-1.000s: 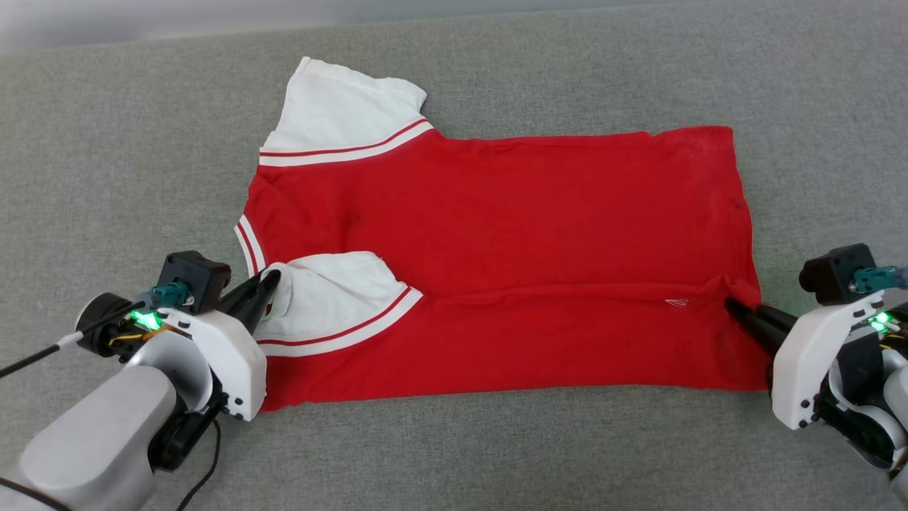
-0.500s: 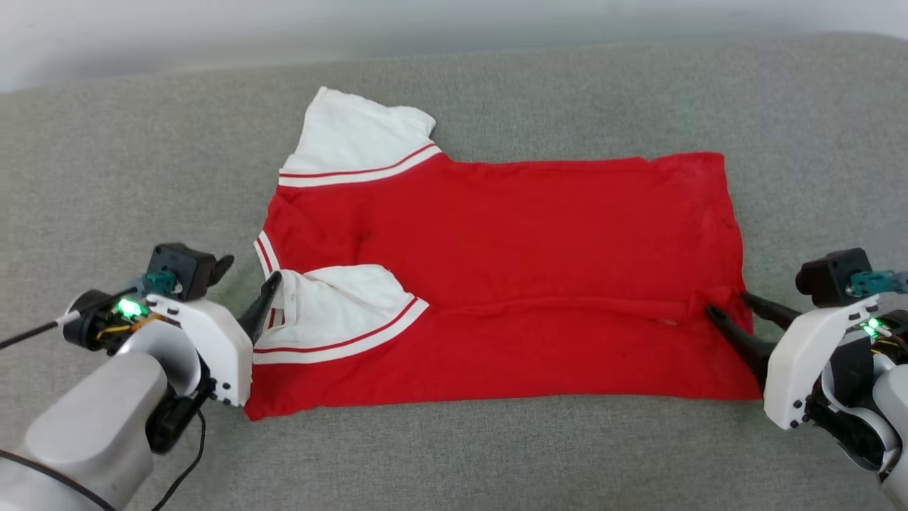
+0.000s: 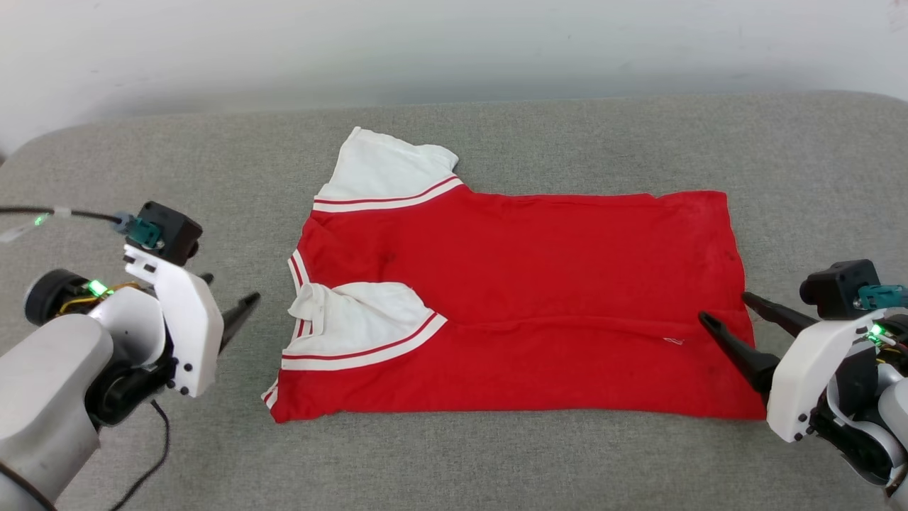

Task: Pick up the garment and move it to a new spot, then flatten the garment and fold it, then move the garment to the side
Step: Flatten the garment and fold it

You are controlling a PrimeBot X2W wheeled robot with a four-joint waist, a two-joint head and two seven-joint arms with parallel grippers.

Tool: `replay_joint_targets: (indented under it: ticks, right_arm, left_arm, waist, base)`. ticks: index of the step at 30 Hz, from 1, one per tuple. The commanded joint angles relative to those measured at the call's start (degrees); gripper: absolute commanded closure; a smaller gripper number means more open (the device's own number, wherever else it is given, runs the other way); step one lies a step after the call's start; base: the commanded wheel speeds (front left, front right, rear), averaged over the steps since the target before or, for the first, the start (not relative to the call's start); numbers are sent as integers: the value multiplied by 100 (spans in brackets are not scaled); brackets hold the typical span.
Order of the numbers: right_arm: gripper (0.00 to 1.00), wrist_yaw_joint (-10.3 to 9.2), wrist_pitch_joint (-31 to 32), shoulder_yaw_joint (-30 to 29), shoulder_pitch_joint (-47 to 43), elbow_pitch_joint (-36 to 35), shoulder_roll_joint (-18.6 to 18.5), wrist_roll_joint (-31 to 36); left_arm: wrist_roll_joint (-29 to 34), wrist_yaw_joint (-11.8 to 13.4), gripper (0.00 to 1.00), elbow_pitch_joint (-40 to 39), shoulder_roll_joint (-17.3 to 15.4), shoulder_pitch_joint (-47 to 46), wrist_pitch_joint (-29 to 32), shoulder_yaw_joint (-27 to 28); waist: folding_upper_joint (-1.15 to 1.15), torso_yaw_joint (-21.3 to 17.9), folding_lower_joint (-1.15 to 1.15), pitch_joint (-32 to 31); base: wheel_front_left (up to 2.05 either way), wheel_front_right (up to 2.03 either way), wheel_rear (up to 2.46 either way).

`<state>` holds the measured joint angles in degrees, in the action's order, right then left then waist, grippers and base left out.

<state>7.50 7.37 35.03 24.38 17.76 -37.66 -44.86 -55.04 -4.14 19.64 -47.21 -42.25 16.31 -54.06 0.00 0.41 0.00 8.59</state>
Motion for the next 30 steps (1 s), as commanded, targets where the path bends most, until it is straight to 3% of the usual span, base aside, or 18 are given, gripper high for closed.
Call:
replay_joint_targets:
  ticks: [1, 11, 17, 25, 26, 27, 28, 30]
  right_arm:
    - [0, -2, 33, -10, -45, -55, 30, -2]
    - [0, -2, 271, 51, 80, -162, 117, 9]
    - [0, -2, 457, 204, 197, -170, 168, -39]
    - [0, -2, 426, 367, 465, -121, 122, 36]
    - [0, -2, 425, 389, 503, -118, 89, 70]
    - [0, -2, 424, 406, 531, -128, 75, 92]
    - [0, -2, 434, 412, 566, -141, 59, 103]
    - [0, -3, 481, 427, 702, -181, -47, 182]
  left_arm:
    - [-221, -51, 0, -64, 19, -9, 261, -28]
    - [-1080, -139, 0, -304, -28, -279, 2287, -322]
    - [-1158, -60, 0, -17, 242, -362, 2943, -595]
    - [-883, -191, 0, 440, 501, -195, 3126, -1065]
    - [-876, -211, 24, 471, 522, -182, 3089, -1077]
    - [-874, -235, 67, 519, 539, -181, 3059, -1088]
    - [-872, -240, 100, 561, 550, -191, 3034, -1094]
    - [-806, -288, 100, 605, 523, -247, 2977, -1139]
  waist:
    - [0, 8, 0, -1]
    - [0, -119, 0, 126]
    - [0, -280, 0, 319]
    - [0, -400, 0, 415]
    - [0, -400, 0, 403]
    - [0, -400, 0, 381]
    - [0, -394, 0, 355]
    - [0, -384, 0, 303]
  base:
    - [0, 0, 0]
    - [0, 0, 0]
    - [0, 0, 0]
    - [0, 0, 0]
    - [0, 0, 0]
    - [0, 0, 0]
    - [0, 0, 0]
    - [0, 0, 0]
